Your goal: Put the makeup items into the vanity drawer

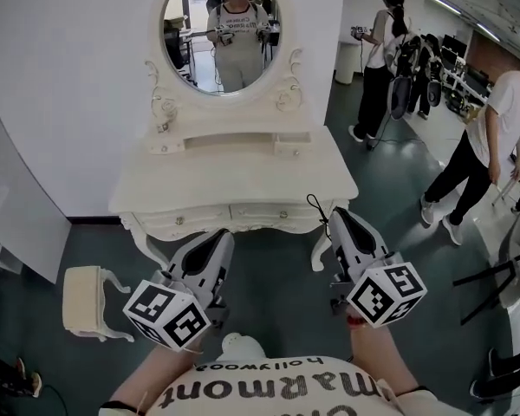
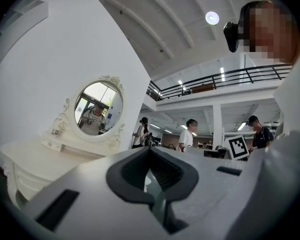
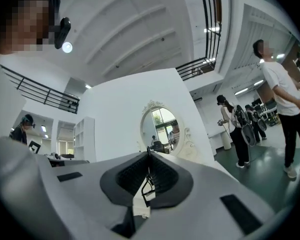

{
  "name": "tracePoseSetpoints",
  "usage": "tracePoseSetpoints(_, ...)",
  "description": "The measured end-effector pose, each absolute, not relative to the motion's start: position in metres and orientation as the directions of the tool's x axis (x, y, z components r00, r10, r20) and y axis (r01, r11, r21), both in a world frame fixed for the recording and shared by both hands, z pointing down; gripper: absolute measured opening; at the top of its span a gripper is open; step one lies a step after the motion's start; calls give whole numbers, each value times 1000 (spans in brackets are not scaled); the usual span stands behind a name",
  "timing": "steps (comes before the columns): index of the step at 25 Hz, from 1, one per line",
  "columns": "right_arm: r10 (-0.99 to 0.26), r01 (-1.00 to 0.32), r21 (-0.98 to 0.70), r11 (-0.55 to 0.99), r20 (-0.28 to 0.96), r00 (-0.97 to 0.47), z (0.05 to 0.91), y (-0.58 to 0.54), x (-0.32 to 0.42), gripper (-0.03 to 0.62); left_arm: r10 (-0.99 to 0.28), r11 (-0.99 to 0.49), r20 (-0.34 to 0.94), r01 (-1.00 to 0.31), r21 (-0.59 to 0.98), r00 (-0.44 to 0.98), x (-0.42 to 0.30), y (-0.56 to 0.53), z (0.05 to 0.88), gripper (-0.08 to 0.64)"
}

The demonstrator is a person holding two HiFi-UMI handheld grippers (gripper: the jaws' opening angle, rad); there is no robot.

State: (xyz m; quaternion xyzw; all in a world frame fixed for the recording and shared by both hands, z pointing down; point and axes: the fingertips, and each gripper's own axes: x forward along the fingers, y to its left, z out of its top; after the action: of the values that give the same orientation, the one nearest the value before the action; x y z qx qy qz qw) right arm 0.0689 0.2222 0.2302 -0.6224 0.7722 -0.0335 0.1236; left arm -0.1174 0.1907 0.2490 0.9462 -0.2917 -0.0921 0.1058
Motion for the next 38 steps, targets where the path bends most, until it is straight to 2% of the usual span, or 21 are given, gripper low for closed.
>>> tracePoseSetpoints(5, -974, -953, -209, 220, -105, -201, 251, 197, 82, 31, -560, -810, -109, -515, 282, 821, -95, 162, 260, 8)
tracePoseSetpoints(22, -987, -968, -209, 138, -113, -117, 231, 38, 131, 31, -479, -856, -147, -423, 298, 866, -41, -11, 241, 8)
tracePoseSetpoints(34, -987, -989, -135, 65, -154, -44, 210, -48, 159, 31, -398, -903, -210, -341, 262, 893, -7, -118, 217, 8)
tracePoseSetpoints(38, -994, -993, -112, 39, -108, -27, 234, -69, 167, 31, -383, -902, -177, -325, 284, 907, 3, -139, 236, 8)
